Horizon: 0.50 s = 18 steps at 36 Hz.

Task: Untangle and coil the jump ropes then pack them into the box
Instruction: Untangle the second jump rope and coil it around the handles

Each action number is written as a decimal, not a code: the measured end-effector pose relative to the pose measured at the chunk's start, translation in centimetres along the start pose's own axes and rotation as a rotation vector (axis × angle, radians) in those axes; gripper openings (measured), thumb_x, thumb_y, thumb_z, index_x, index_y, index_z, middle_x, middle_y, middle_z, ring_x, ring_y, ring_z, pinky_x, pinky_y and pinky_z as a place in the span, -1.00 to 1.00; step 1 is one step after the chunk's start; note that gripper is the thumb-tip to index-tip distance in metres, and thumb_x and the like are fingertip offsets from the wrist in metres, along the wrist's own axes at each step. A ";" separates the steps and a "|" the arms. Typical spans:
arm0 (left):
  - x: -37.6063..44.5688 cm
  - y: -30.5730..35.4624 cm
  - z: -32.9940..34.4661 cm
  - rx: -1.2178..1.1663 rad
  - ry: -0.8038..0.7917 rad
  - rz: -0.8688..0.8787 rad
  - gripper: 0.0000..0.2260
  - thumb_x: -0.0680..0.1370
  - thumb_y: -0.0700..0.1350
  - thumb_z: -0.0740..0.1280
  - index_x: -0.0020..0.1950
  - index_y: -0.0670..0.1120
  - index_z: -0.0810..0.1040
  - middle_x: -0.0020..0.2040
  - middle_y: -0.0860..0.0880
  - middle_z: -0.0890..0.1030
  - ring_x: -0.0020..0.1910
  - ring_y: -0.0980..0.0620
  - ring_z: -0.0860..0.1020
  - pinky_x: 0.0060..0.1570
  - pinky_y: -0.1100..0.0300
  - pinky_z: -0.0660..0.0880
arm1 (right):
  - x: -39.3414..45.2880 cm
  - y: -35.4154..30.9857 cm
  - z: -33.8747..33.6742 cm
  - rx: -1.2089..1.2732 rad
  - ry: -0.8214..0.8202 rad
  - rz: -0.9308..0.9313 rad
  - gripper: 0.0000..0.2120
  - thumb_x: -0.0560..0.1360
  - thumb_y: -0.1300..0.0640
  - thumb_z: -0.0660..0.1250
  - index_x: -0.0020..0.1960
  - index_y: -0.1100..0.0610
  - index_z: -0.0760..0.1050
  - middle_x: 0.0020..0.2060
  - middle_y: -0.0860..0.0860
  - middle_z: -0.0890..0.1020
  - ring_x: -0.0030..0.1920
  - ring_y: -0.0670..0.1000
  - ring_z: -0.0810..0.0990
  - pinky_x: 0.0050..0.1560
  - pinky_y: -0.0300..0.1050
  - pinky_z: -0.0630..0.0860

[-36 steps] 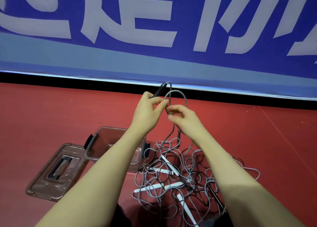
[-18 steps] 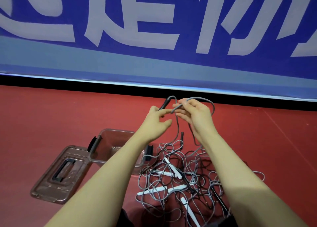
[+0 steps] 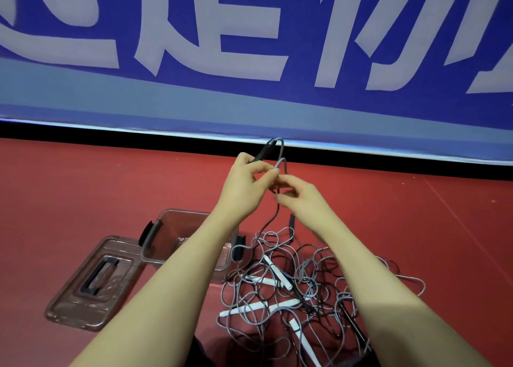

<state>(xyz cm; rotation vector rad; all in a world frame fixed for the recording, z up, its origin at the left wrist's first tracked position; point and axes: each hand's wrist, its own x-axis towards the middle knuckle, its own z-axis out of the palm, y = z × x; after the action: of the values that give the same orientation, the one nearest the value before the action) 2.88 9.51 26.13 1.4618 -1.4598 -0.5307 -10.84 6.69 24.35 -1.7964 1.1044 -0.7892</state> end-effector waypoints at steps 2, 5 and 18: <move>0.0 0.3 0.0 -0.005 -0.019 0.002 -0.87 0.54 -0.04 0.35 -0.17 -0.01 0.64 -0.17 0.08 0.30 -0.30 0.19 0.33 -0.23 0.31 0.30 | 0.1 0.0 0.3 -0.122 -0.015 0.003 -0.67 0.49 0.26 0.34 0.24 0.10 0.50 0.08 -0.03 0.52 -0.09 -0.07 0.46 -0.07 -0.28 0.33; 0.0 0.3 0.1 -0.011 -0.001 -0.013 -0.87 0.53 -0.04 0.36 -0.21 0.01 0.61 -0.19 0.10 0.29 -0.31 0.18 0.33 -0.23 0.27 0.31 | 0.2 0.5 0.6 -0.246 0.009 -0.010 -0.73 0.49 0.22 0.36 0.19 0.14 0.55 -0.01 -0.04 0.47 -0.06 -0.06 0.44 -0.08 -0.31 0.29; -0.8 -2.5 1.1 0.163 -0.295 -0.108 -0.68 0.54 -0.11 0.30 0.30 0.02 0.50 0.00 -0.03 0.23 -0.01 -0.06 0.35 0.23 0.05 0.37 | 0.6 -2.0 -0.8 0.651 0.270 0.033 -0.85 0.57 0.30 0.23 -0.14 0.20 0.53 -0.27 0.10 0.64 -0.32 -0.11 0.64 -0.25 -0.30 0.56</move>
<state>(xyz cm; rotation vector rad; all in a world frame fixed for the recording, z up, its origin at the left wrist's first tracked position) 3.03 9.39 23.33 1.6505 -1.6921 -0.7324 -10.52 6.34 26.54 -1.1446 0.8957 -1.2299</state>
